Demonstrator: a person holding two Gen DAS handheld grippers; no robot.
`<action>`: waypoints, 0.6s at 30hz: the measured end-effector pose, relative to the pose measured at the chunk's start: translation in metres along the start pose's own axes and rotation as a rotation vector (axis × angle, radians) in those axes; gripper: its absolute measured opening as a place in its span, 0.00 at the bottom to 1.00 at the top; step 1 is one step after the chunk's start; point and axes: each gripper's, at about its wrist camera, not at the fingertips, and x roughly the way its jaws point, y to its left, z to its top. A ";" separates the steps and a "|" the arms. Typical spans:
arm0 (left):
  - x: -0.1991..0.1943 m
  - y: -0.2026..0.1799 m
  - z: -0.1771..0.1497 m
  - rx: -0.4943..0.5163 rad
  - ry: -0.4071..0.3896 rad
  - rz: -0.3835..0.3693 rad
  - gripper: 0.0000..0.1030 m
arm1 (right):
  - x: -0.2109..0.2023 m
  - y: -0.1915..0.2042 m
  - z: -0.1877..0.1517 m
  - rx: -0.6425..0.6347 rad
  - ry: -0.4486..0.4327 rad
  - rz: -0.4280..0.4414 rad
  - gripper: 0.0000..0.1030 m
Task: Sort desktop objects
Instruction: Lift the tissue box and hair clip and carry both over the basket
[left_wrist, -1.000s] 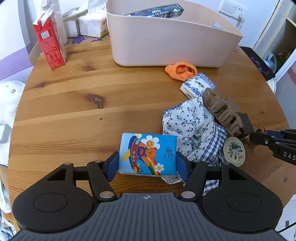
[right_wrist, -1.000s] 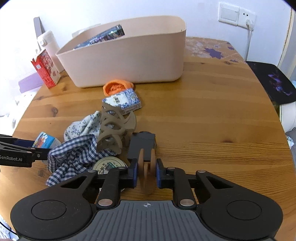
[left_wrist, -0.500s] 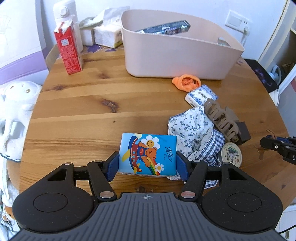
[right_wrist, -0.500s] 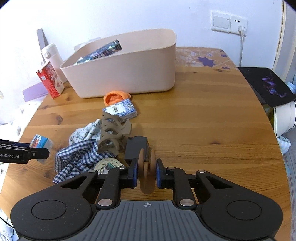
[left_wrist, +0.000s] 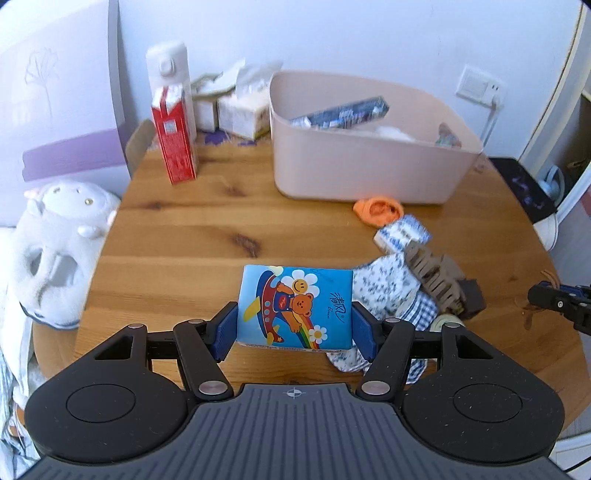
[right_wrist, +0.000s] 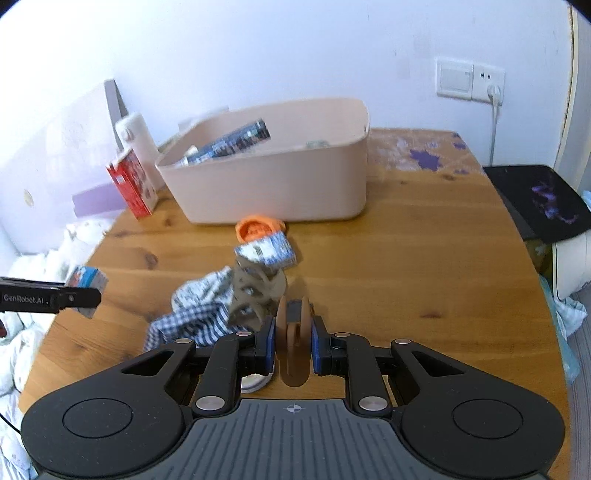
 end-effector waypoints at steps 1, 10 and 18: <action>-0.005 -0.001 0.002 0.003 -0.014 0.002 0.62 | -0.003 0.000 0.003 -0.003 -0.010 0.003 0.18; -0.037 -0.011 0.014 0.024 -0.097 -0.011 0.62 | -0.039 0.003 0.032 -0.033 -0.120 0.025 0.18; -0.057 -0.019 0.044 0.054 -0.178 -0.027 0.62 | -0.066 0.004 0.068 -0.054 -0.224 0.015 0.18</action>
